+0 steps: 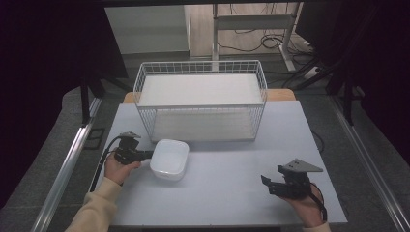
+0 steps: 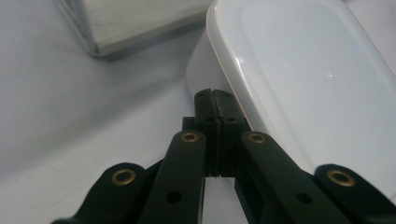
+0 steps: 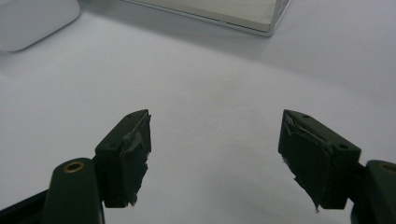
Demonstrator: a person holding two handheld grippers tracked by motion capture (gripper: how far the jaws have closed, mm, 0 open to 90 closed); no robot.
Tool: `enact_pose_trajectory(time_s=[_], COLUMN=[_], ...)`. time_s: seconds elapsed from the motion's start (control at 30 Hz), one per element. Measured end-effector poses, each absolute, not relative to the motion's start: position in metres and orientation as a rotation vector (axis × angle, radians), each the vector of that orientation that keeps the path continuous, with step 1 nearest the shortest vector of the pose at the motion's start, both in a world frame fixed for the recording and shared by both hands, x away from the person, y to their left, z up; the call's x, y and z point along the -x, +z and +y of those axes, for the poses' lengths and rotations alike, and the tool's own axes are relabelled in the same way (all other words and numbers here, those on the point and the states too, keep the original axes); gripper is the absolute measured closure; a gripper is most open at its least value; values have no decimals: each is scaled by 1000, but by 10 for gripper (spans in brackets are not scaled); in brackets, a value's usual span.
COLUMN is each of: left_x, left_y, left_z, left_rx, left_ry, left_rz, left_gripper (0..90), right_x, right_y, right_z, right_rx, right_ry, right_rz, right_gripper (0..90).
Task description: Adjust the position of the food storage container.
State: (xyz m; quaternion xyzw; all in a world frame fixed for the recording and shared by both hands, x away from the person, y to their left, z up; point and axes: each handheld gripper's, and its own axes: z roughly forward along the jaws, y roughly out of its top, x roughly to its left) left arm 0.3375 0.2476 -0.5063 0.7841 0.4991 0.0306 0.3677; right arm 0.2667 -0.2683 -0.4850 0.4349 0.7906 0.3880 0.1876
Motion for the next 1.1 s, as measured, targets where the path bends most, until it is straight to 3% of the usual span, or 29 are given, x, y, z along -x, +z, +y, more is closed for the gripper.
enact_pose_trajectory(time_s=[1.1], left_x=[-322], left_y=[-506], left_z=[195], left_rx=[-2110], left_ry=[-1], left_rz=[1134], left_gripper=[900], right_x=[-267], right_y=[-485], right_z=[-268], right_rx=[-1223], right_ry=[1088], right_rz=[2230], right_gripper=[255])
